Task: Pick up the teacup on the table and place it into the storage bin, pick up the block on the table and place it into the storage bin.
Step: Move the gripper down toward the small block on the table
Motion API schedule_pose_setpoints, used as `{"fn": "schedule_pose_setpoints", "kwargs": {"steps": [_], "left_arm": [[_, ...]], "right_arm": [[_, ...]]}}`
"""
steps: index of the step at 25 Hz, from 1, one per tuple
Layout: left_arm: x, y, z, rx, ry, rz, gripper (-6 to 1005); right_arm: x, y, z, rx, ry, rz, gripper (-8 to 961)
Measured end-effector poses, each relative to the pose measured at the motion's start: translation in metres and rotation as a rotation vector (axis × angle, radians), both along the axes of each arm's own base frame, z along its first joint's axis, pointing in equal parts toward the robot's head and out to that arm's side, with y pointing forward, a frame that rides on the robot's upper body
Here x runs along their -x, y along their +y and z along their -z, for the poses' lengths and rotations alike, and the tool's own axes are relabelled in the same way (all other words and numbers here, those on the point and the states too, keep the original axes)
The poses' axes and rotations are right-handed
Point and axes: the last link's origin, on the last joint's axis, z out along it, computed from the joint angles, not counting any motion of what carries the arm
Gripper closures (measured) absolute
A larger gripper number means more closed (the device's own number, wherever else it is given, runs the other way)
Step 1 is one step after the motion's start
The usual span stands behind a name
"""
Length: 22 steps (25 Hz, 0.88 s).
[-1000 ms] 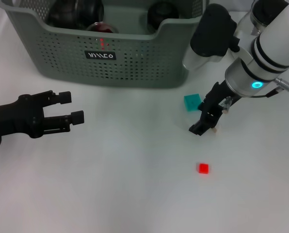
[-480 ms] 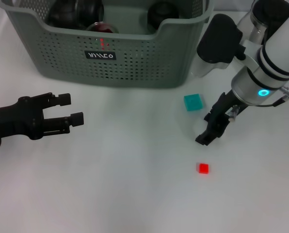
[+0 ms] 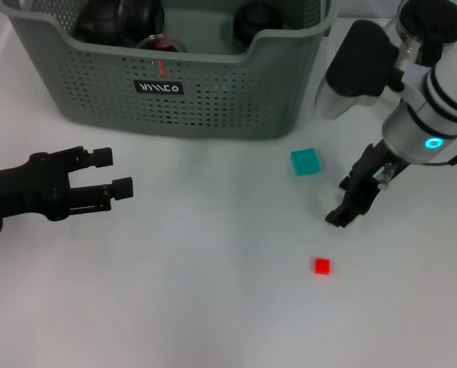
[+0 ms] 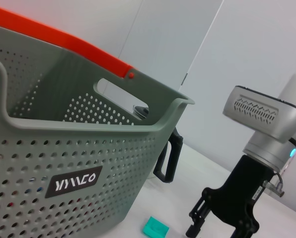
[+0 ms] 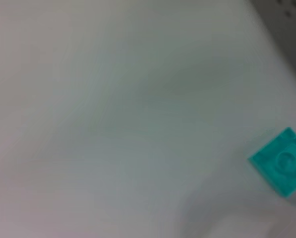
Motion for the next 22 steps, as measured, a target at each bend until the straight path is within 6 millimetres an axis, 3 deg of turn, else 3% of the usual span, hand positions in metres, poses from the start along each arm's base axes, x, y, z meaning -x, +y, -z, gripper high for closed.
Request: {"fn": "schedule_pose_setpoints", "kwargs": {"steps": [7,14,22], "left_arm": [[0.001,0.001,0.000,-0.007,0.005,-0.001,139],[0.002,0.003,-0.001,-0.010,0.014,-0.005,139],[0.003,0.002,-0.002,-0.017,0.018,-0.011,139]], "right_arm": [[0.007,-0.001,-0.015,-0.024,0.040,-0.032,243],[0.005,-0.006,-0.015,0.024,-0.019,-0.120,242],[0.005,-0.007,-0.041,-0.012,-0.049,-0.126,242]]}}
